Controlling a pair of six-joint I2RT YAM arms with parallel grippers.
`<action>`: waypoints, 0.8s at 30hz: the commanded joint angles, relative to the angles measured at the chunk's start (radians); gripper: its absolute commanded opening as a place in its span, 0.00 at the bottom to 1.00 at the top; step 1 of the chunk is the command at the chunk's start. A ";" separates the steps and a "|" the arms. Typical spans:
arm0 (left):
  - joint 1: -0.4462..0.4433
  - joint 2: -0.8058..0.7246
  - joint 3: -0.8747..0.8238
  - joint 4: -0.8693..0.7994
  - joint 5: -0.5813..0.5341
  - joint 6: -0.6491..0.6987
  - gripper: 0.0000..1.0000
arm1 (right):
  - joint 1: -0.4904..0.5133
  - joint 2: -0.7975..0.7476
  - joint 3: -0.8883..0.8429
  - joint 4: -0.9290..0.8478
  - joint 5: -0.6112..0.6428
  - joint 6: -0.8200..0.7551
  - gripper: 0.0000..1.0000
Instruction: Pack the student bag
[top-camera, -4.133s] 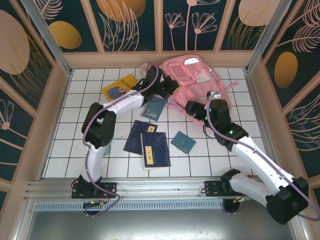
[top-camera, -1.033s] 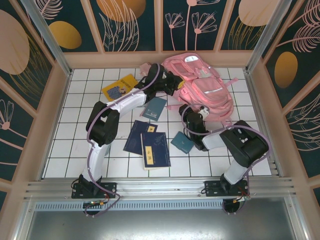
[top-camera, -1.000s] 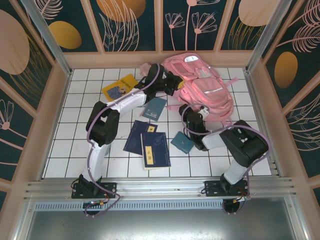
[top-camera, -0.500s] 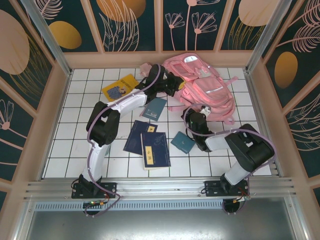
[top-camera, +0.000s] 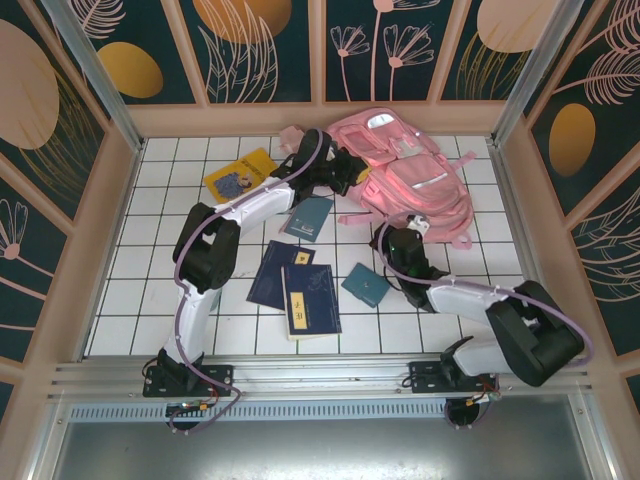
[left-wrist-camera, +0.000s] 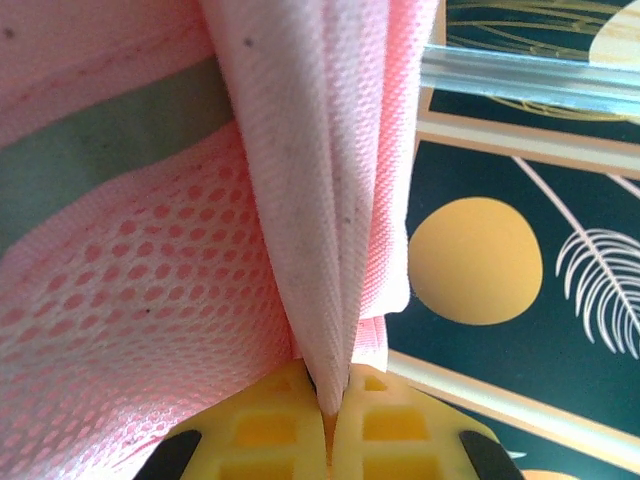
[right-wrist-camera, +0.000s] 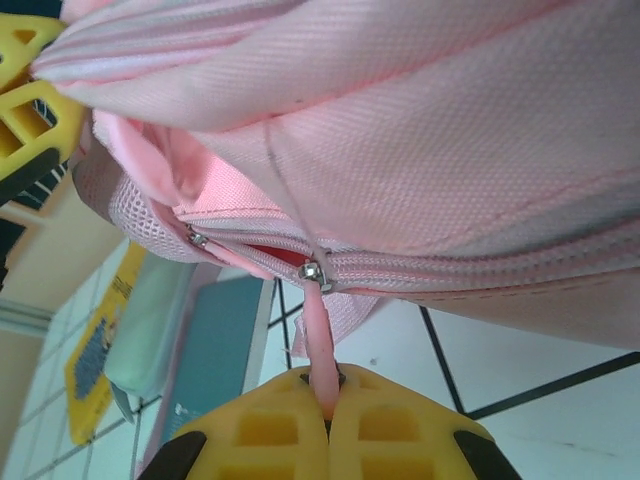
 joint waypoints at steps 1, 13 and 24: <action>0.026 -0.011 0.033 0.029 -0.009 0.027 0.00 | -0.012 -0.090 -0.038 -0.140 0.015 -0.101 0.02; 0.029 -0.011 0.018 0.023 -0.011 0.064 0.00 | -0.082 -0.330 -0.115 -0.240 -0.161 -0.216 0.09; 0.024 -0.074 0.007 -0.102 -0.029 0.232 0.50 | -0.129 -0.308 -0.015 -0.345 -0.314 -0.274 0.00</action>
